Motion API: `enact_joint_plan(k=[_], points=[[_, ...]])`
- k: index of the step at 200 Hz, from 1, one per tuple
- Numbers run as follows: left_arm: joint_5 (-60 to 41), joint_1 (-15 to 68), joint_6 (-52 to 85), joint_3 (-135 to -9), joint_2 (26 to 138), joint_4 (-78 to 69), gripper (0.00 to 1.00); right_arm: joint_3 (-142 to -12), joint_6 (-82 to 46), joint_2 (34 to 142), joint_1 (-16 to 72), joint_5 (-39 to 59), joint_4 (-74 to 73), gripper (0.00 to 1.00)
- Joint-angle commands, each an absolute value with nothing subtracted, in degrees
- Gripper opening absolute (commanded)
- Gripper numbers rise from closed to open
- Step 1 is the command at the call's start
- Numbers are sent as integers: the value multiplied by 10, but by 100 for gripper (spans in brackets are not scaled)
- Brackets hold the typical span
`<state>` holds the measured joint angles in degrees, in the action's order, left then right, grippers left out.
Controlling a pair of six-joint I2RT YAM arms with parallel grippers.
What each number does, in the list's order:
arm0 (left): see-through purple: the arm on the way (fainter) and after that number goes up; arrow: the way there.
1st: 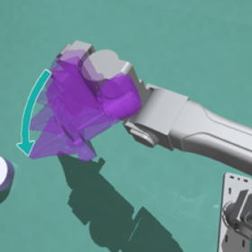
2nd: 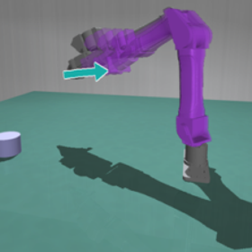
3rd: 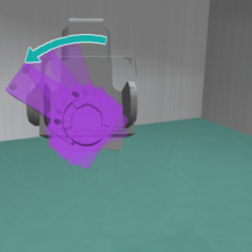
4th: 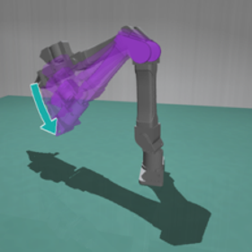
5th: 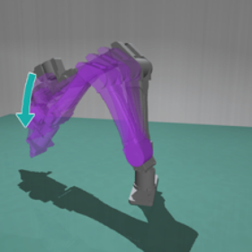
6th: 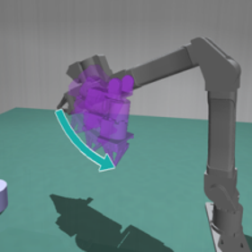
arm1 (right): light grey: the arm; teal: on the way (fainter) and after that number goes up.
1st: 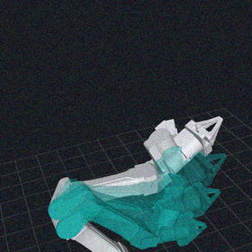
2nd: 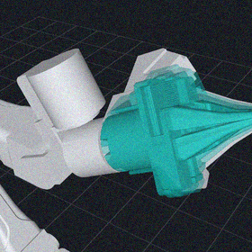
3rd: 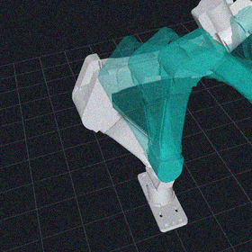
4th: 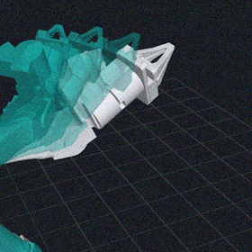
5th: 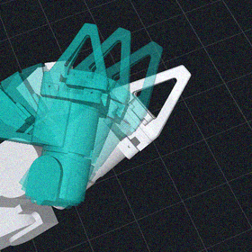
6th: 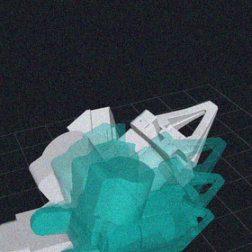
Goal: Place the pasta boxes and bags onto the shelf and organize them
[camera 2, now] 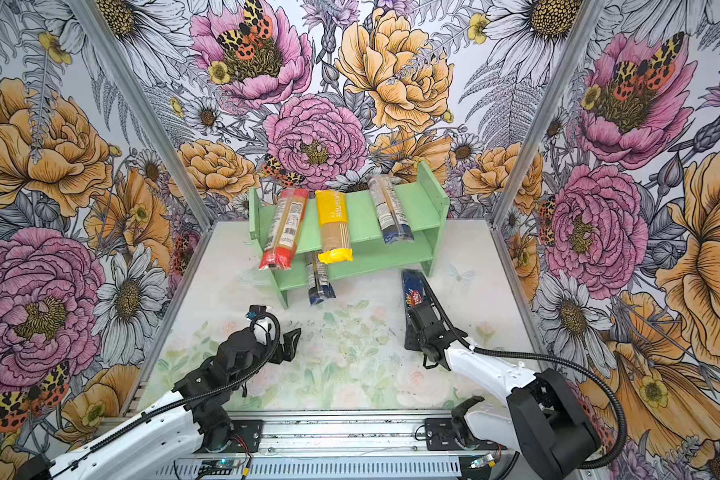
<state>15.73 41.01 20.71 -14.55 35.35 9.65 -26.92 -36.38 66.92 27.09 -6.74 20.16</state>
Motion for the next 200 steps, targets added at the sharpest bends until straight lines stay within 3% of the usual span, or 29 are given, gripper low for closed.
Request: enact_joint_plan(k=[1, 108, 200], points=[[151, 406, 213, -153, 351, 84, 99, -270, -353, 634, 276, -53, 173, 2], [152, 406, 213, -152, 352, 83, 99, -290, -306, 494, 319, -46, 210, 0], [153, 406, 213, -153, 352, 82, 99, -389, -290, 485, 350, -58, 310, 0]])
